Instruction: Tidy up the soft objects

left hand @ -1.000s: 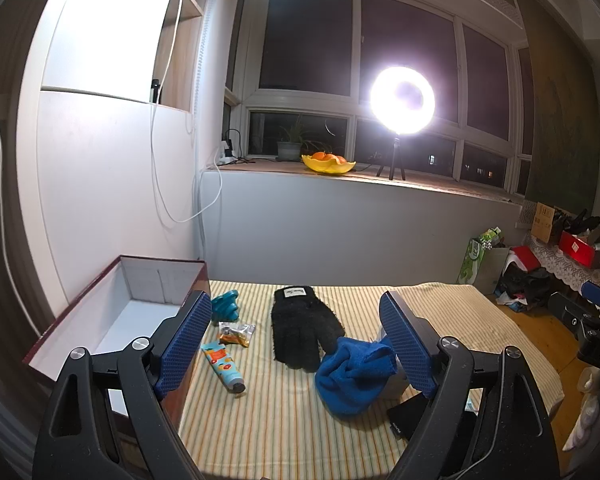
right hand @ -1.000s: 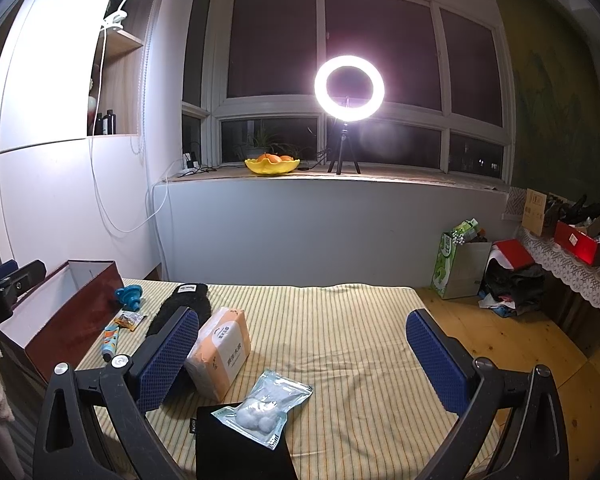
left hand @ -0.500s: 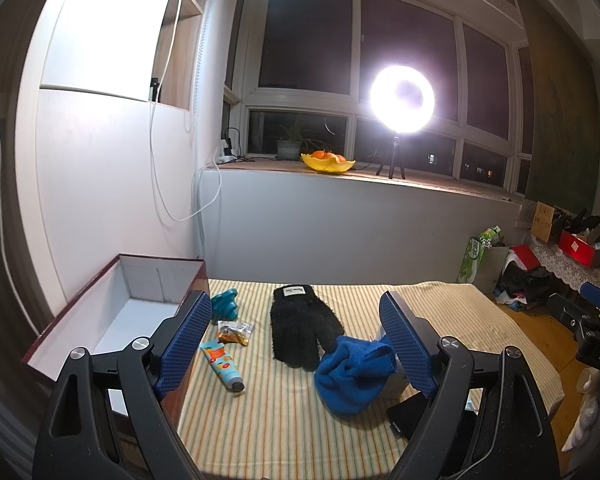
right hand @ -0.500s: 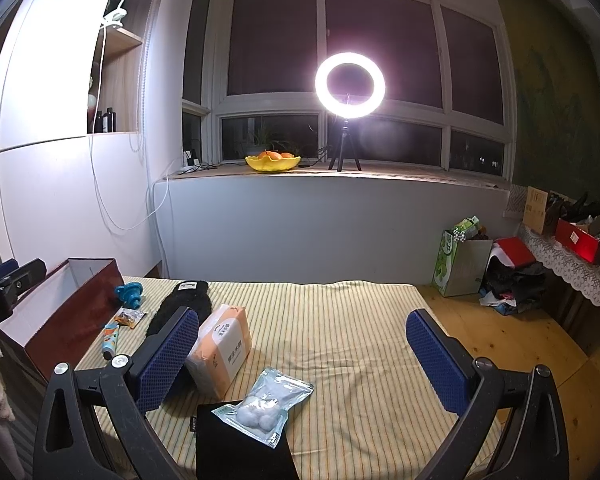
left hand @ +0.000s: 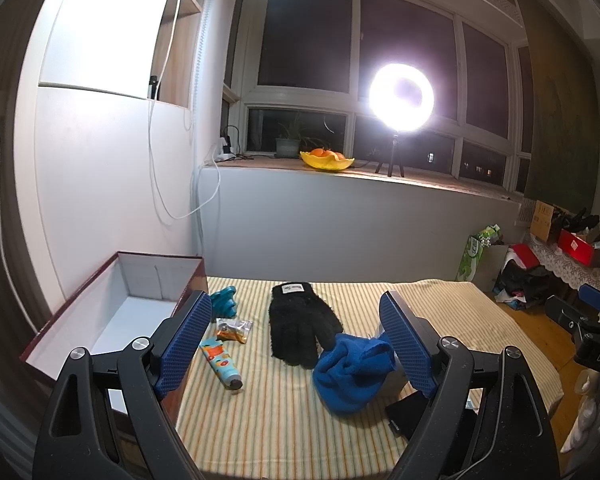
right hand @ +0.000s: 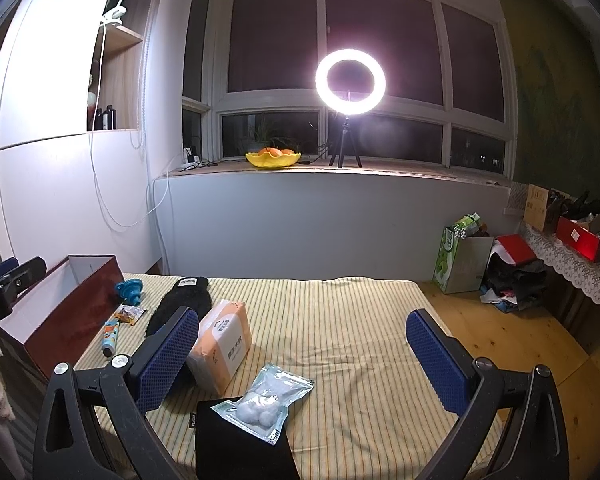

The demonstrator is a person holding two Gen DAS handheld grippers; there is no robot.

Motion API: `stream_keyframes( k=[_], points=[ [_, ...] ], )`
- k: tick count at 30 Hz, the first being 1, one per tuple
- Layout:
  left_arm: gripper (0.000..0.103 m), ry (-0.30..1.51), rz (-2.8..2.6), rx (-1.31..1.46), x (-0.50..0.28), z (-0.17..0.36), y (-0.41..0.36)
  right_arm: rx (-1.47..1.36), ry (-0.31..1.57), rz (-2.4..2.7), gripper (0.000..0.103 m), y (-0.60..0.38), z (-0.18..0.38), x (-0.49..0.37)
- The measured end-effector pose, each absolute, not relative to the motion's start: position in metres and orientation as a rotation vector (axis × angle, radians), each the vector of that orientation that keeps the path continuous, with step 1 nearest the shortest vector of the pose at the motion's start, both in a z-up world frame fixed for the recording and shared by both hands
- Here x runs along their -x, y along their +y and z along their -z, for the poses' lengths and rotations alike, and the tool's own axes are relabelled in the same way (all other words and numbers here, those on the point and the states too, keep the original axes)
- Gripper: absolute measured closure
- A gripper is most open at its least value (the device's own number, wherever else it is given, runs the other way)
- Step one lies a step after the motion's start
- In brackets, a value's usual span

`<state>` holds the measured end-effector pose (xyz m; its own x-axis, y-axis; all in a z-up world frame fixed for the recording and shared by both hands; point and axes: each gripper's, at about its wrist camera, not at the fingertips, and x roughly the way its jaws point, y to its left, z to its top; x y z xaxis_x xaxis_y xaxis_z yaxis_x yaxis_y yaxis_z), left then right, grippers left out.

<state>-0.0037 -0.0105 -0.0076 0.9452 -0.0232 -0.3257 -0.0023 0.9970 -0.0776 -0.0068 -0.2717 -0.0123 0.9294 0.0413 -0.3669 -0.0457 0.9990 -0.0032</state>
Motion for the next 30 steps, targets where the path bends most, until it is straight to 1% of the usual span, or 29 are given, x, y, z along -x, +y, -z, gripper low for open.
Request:
stream_keyframes(
  k=[17,24,30],
  points=[
    [0.017,0.387,0.022,0.085,0.000,0.019,-0.011,-0.011,0.425,-0.062,0.000,-0.278,0.018,0.002],
    [0.017,0.475,0.071,0.100,-0.002,0.042,-0.015,-0.001,0.477,-0.095,0.000,-0.285,0.031,0.001],
    [0.017,0.566,0.143,0.097,0.000,0.065,-0.025,-0.080,0.591,-0.148,0.000,-0.305,0.052,-0.008]
  ],
)
